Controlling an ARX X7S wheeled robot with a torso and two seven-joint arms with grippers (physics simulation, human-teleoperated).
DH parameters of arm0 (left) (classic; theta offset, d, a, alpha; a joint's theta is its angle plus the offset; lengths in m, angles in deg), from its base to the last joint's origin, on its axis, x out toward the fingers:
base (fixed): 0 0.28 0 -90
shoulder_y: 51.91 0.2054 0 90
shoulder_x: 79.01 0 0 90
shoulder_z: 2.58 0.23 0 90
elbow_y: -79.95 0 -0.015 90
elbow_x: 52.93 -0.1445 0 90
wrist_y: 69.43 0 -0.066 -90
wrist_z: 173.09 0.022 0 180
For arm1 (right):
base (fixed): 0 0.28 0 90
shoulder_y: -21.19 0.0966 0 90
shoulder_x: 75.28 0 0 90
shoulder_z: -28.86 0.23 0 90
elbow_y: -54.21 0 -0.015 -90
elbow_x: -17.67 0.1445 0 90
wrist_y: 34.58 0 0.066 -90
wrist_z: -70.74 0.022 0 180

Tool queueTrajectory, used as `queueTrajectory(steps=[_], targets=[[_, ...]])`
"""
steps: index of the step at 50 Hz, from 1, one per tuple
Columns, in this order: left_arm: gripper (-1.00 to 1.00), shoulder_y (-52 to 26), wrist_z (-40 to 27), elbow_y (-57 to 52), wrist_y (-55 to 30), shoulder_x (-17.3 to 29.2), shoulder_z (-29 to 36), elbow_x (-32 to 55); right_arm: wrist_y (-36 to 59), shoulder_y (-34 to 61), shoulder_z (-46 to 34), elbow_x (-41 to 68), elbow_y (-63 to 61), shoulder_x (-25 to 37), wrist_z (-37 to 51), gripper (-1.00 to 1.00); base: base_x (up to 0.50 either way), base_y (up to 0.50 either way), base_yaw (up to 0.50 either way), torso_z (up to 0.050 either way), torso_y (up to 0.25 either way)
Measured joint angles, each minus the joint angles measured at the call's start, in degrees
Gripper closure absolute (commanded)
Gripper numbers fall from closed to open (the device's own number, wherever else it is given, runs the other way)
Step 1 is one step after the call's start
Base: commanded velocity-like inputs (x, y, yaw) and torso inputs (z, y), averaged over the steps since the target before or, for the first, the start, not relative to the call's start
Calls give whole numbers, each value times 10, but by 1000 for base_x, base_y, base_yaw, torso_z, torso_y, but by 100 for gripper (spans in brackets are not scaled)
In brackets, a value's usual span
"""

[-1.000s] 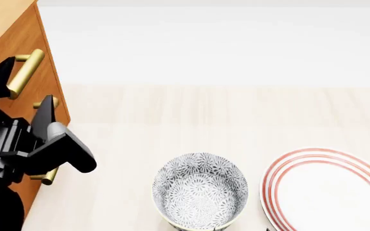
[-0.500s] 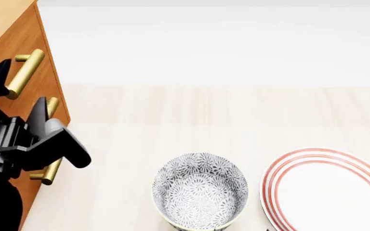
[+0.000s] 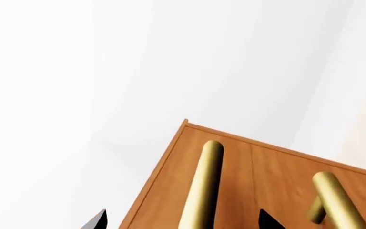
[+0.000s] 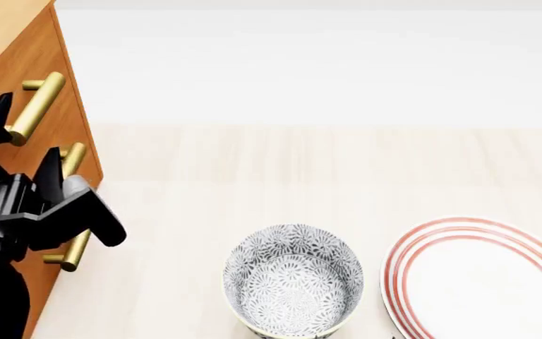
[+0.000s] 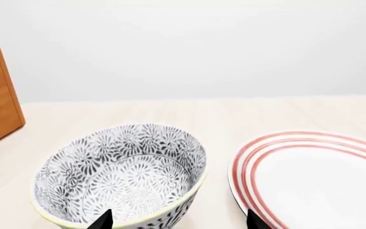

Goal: Open the top drawer of the cabinet.

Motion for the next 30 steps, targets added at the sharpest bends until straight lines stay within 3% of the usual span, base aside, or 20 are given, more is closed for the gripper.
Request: queueTrajectory(steps=[29, 30], targets=[[-100, -20, 3, 35, 12, 14, 19, -13, 1, 1, -7, 7, 3, 4, 3, -100, 0, 0, 0, 0, 0], [100, -20, 2, 35, 12, 14, 19, -13, 1, 1, -8, 7, 3, 5, 3, -100, 0, 0, 0, 0, 0]])
